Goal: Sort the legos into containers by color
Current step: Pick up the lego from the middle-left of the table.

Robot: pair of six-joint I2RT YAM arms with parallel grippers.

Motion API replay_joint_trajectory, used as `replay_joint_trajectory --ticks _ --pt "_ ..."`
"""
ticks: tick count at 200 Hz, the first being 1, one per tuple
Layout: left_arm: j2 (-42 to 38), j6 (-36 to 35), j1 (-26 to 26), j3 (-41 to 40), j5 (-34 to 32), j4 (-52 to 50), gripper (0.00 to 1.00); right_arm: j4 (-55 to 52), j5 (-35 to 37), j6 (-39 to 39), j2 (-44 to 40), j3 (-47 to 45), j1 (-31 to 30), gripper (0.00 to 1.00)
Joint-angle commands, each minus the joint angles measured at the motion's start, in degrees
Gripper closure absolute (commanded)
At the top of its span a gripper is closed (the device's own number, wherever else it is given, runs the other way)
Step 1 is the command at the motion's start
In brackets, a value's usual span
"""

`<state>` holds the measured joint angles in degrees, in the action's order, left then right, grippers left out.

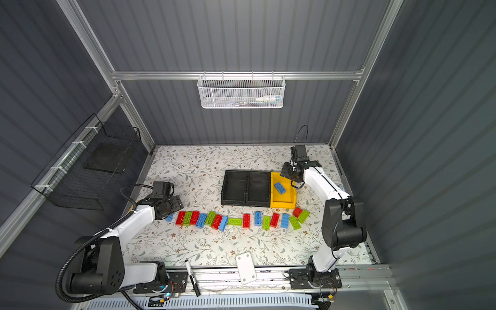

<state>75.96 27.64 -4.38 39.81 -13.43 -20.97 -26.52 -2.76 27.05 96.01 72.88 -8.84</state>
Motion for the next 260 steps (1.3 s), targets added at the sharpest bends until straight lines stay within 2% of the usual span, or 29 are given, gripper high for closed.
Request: replay_joint_trajectory --ticks 1,37,81,126,143,174,185,233,260 --pt "1.78 1.40 0.52 0.88 0.01 -2.05 0.21 0.39 -0.84 0.98 -0.56 -1.85 -0.04 0.47" --pt "4.55 2.66 1.00 1.41 0.66 -2.50 0.24 0.67 -1.12 1.43 -1.17 -3.04 0.13 0.47" --pt "5.55 3.50 2.07 0.84 1.16 -1.93 0.31 0.95 -1.27 1.87 -1.45 -4.05 0.67 0.47" --pt "5.04 3.15 2.40 0.60 1.13 -1.52 0.55 0.99 -1.09 2.38 -1.19 -4.16 0.67 0.48" --pt "4.87 2.66 2.43 0.65 1.22 -1.23 0.66 0.95 -1.10 2.40 -1.22 -4.13 0.67 0.48" --pt "5.91 1.23 2.37 1.92 1.84 -1.53 0.92 0.27 -1.01 2.34 -1.09 -3.75 0.75 0.49" --pt "5.33 1.07 2.36 2.02 2.28 -1.41 0.97 -0.71 -0.86 2.13 -1.18 -3.21 0.76 0.49" --pt "-1.02 -1.62 1.70 5.89 6.52 -0.61 1.00 -3.47 1.71 2.11 -6.63 -6.44 2.60 0.49" --pt "-3.08 -3.56 -3.08 11.16 6.34 -0.35 1.00 -4.12 2.11 3.50 -11.80 -11.24 5.94 0.49"
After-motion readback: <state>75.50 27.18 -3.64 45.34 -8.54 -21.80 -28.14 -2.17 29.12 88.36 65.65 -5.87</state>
